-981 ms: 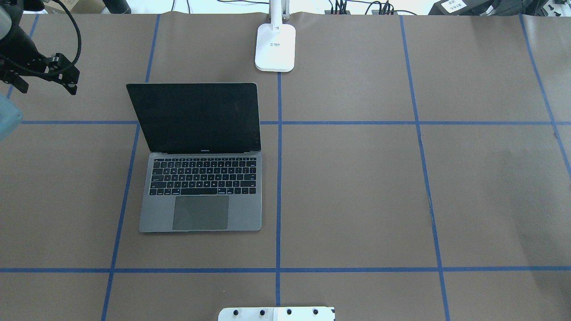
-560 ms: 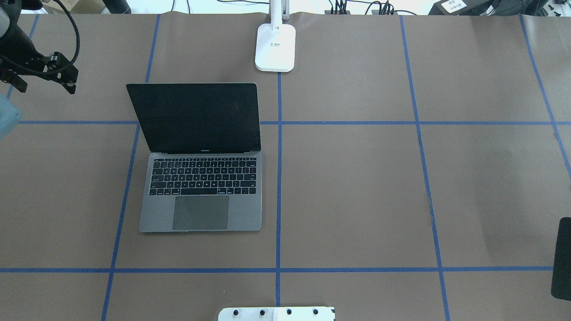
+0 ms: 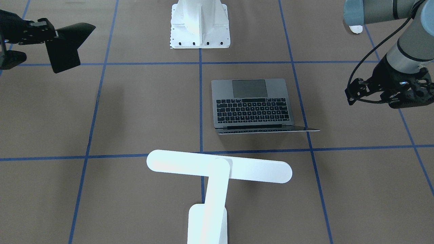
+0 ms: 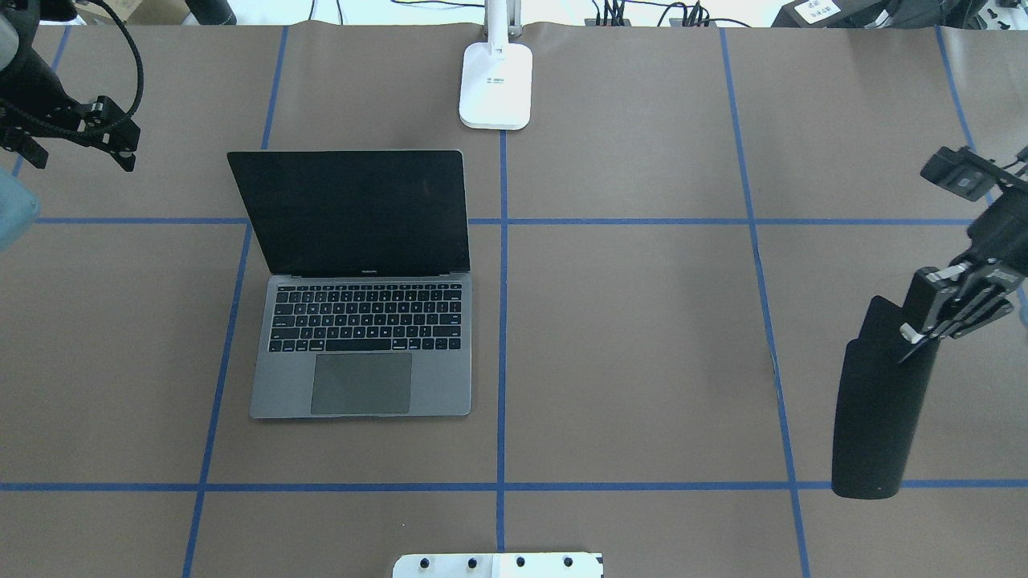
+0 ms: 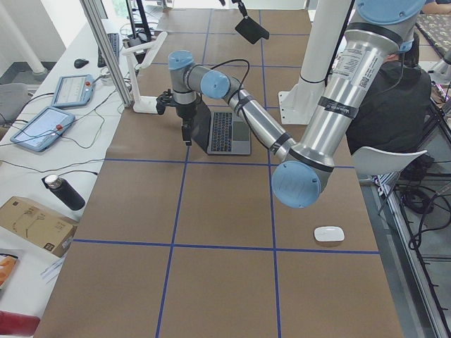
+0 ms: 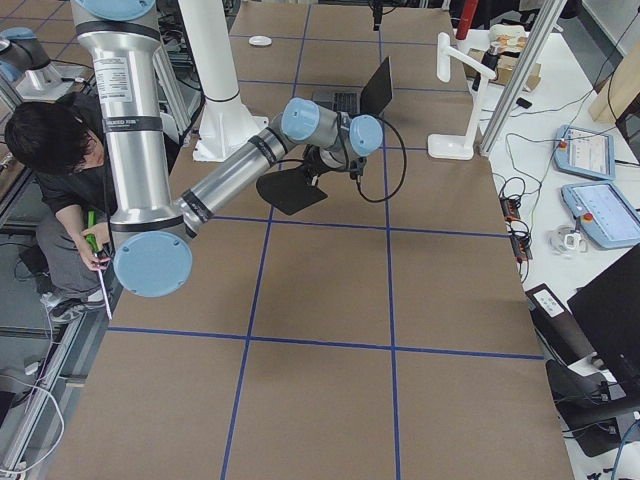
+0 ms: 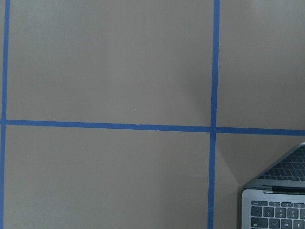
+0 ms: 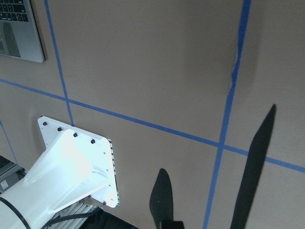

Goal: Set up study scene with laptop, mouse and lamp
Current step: 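Carry the black mouse pad, hanging from the right gripper, toward the laptop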

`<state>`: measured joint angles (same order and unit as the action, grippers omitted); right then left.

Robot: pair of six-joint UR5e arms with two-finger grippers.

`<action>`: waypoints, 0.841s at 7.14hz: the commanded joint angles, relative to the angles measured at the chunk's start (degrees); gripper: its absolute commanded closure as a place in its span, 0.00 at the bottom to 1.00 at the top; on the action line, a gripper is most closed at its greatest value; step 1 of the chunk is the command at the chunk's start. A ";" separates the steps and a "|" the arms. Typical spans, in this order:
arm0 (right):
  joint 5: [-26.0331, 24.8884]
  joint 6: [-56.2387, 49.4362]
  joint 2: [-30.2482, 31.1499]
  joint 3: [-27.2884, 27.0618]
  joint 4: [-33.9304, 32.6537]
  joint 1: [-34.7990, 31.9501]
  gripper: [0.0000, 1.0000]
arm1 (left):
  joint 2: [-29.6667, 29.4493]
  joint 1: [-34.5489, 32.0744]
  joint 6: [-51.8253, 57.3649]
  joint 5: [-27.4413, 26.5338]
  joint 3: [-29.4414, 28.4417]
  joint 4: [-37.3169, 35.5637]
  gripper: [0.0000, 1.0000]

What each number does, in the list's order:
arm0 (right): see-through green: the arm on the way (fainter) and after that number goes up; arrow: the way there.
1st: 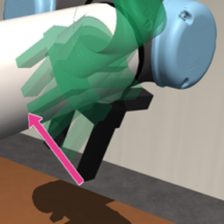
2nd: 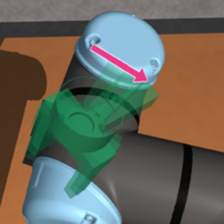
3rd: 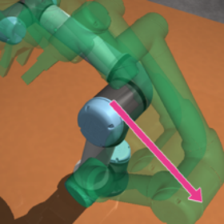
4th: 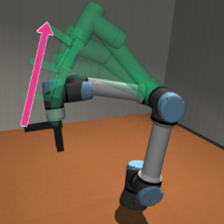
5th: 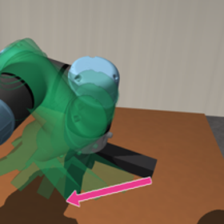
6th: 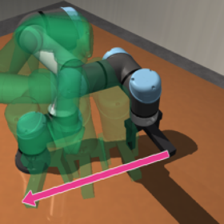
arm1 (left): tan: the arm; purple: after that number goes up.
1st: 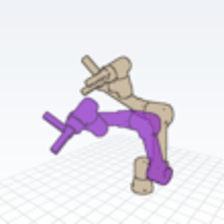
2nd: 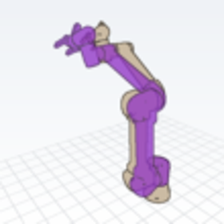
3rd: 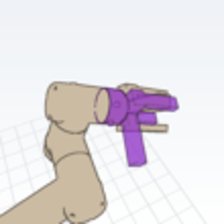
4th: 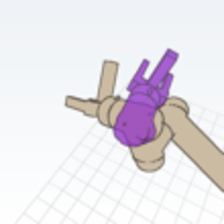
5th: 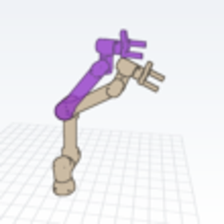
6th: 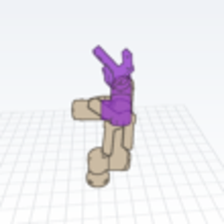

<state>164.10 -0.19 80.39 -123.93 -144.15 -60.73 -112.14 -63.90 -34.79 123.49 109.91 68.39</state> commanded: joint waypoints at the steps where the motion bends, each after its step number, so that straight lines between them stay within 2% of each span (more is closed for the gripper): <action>1: -0.27 7.22 -8.81 4.81 0.01 6.12 1.00 | 0.69 0.00 0.42 0.00 -0.49 0.16 0.00; 2: -0.27 8.18 -12.42 8.67 0.01 7.71 1.00 | 1.05 0.09 0.60 0.00 -0.58 0.16 0.00; 4: -0.44 16.32 -16.05 10.73 0.71 9.22 1.00 | 1.22 0.00 0.60 0.00 -1.63 1.38 0.00; 5: -0.44 20.45 -16.06 12.99 5.76 9.22 1.00 | 1.31 0.09 0.60 0.00 -2.42 1.91 0.00; 6: -1.05 29.37 -16.14 15.80 14.69 9.40 1.00 | 1.31 0.00 0.60 0.00 -3.03 2.79 0.00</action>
<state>163.51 20.57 64.58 -111.09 -137.80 -51.59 -110.88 -63.86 -34.19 123.48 107.66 70.24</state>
